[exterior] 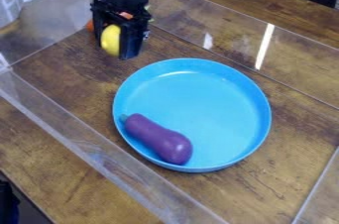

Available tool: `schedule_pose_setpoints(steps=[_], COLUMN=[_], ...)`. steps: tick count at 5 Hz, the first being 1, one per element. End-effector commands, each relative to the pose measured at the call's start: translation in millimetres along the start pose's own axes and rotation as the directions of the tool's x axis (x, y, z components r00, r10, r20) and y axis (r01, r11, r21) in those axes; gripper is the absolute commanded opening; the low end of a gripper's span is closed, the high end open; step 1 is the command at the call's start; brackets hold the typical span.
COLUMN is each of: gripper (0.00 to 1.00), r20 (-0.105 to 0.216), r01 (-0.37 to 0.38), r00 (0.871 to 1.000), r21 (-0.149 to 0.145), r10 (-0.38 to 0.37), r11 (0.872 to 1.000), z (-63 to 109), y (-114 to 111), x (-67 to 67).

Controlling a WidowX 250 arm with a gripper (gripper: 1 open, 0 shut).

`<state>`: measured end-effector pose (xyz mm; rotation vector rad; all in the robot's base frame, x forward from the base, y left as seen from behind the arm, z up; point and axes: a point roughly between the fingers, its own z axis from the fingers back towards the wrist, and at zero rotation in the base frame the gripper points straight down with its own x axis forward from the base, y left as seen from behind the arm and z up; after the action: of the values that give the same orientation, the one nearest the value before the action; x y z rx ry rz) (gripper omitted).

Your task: Remove the lemon from the blue tray and put it on the table

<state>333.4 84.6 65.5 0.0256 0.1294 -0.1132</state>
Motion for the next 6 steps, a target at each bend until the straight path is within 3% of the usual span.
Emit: schedule_pose_setpoints(steps=[1,2,4,6], gripper=[0.0,0.0,0.0,0.0], r20=[0.062,0.059,0.04,0.022], r01=[-0.039,-0.084,-0.119,-0.173], r00=[0.997,0.995,0.992,0.985], r21=[0.014,0.004,0.003,0.019], r10=[0.039,0.084,0.119,0.173], r11=[0.999,0.996,0.993,0.985], z=[25.1,26.4,13.9,3.0], y=[-12.0,-20.6,-27.6,-12.9], x=[5.0,7.7,25.6,36.4])
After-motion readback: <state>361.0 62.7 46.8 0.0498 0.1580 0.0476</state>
